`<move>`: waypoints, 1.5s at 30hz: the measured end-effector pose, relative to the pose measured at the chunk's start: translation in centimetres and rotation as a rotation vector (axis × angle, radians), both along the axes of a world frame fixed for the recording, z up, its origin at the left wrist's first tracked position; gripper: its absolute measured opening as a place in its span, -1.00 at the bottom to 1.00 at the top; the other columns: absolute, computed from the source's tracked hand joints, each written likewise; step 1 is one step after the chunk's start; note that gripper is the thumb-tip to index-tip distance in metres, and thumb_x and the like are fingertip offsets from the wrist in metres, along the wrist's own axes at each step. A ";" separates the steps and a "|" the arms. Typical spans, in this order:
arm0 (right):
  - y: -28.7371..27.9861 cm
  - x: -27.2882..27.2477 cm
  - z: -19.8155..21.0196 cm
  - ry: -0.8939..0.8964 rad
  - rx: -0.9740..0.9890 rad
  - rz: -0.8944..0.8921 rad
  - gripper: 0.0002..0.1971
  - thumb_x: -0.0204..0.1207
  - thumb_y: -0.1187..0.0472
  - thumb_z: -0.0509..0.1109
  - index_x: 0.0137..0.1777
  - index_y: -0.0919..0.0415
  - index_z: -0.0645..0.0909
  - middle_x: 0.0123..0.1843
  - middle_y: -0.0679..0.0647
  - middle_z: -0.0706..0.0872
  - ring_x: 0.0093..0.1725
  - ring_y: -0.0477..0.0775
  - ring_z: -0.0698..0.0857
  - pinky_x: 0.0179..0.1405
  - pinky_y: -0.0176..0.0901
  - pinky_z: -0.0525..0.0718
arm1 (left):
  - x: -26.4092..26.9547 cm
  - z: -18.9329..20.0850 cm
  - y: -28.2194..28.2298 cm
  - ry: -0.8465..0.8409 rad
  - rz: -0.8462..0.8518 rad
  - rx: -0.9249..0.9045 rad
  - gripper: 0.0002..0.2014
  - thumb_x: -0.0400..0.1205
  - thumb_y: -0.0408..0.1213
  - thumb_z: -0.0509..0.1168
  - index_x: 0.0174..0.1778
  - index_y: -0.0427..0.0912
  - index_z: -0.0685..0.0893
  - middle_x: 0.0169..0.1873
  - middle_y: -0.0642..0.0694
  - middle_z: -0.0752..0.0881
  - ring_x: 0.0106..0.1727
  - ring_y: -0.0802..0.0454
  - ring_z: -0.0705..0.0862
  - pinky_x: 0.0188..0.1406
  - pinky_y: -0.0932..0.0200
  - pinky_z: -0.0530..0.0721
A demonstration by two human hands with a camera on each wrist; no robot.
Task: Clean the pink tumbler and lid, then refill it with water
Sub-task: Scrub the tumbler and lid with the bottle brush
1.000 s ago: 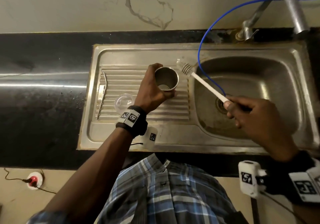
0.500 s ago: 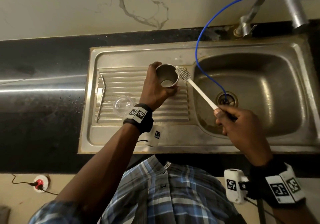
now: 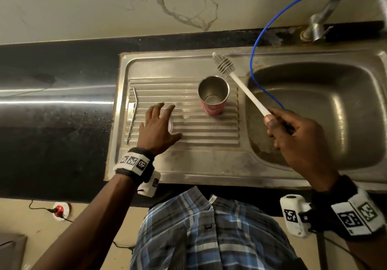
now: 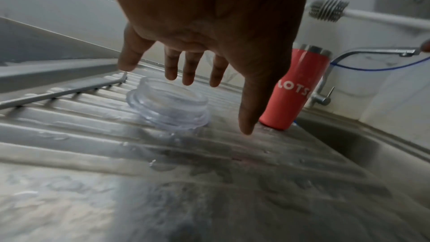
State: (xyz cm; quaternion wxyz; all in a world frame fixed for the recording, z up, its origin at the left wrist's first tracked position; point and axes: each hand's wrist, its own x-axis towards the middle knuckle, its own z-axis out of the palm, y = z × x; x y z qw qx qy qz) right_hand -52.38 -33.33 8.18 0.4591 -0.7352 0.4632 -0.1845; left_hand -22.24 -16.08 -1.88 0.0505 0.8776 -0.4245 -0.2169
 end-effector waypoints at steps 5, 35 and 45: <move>0.2 2.6 1.1 -0.060 -0.041 0.083 -0.72 0.76 0.04 0.38 0.41 -0.10 0.74 -0.24 -0.36 0.76 -0.36 -0.13 0.70 -0.24 -0.03 0.75 | 0.7 -0.6 0.6 0.060 0.009 0.032 0.02 0.53 -0.24 0.66 0.86 0.13 0.24 0.83 -0.21 0.16 0.83 -0.32 0.06 0.55 -0.51 0.57; 4.4 -0.9 2.9 -0.118 0.020 0.119 -0.70 0.75 0.08 0.36 0.43 -0.19 0.69 -0.10 -0.18 0.82 -0.19 -0.07 0.78 -0.10 0.01 0.82 | -9.2 12.8 -3.1 1.314 0.805 -0.800 -0.42 0.73 0.22 0.28 0.56 -0.08 0.63 0.38 -0.24 0.81 0.41 -0.33 0.79 0.47 -0.17 0.68; 4.0 -3.8 4.1 -0.149 -0.081 0.183 -0.66 0.70 0.11 0.43 0.42 -0.25 0.70 -0.03 -0.37 0.81 -0.10 -0.24 0.78 -0.12 -0.51 0.61 | -10.8 13.7 -3.6 1.555 0.812 -0.788 -0.54 0.79 0.22 0.22 0.29 -0.12 0.64 0.46 -0.40 0.73 0.43 -0.49 0.74 0.02 0.08 0.88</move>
